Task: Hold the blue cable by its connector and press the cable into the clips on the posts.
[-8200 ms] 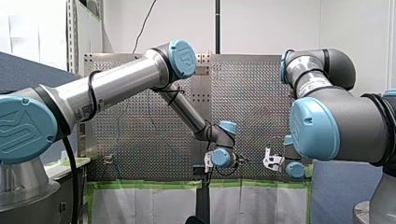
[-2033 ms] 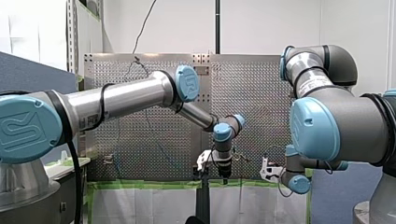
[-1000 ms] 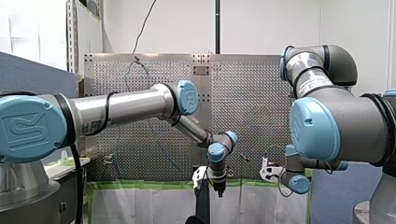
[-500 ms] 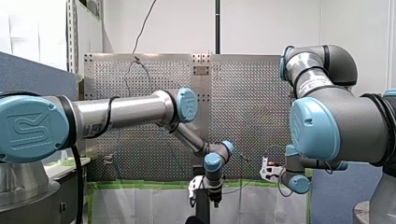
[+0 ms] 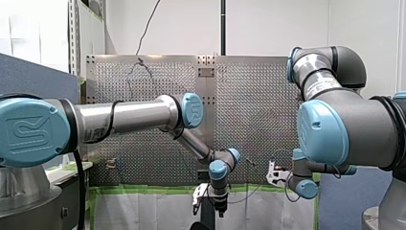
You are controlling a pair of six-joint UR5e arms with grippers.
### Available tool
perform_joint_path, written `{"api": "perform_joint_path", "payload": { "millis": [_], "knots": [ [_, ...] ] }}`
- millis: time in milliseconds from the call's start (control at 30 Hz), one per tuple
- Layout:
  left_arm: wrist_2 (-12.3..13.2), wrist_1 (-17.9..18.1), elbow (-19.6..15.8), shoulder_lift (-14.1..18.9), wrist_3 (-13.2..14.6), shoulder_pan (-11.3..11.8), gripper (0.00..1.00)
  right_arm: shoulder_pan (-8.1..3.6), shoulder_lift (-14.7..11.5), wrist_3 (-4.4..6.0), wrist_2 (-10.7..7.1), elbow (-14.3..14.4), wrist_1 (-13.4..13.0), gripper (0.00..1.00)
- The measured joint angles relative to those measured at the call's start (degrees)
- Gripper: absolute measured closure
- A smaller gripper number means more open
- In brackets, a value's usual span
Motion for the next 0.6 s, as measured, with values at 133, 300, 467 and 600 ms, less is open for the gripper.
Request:
{"api": "perform_joint_path", "payload": {
  "millis": [133, 300, 467, 600],
  "knots": [
    [-1.1, 0.1, 0.0, 0.0, 1.9, -0.8, 0.89, 0.08, 0.0, 0.00, -0.10, 0.0, 0.0, 1.00],
    [-3.3, 0.3, 0.0, 0.0, 4.3, -2.0, 0.97, 0.21, 0.0, 0.00, 0.02, 0.0, 0.0, 1.00],
    [-5.6, 0.4, 0.0, 0.1, 6.7, -2.8, 0.93, 0.30, 0.0, 0.00, 0.05, 0.0, 0.0, 1.00],
    [-7.5, 0.4, 0.0, 0.1, 8.6, -3.2, 0.93, 0.32, 0.0, 0.00, 0.07, 0.0, 0.0, 1.00]
  ]
}}
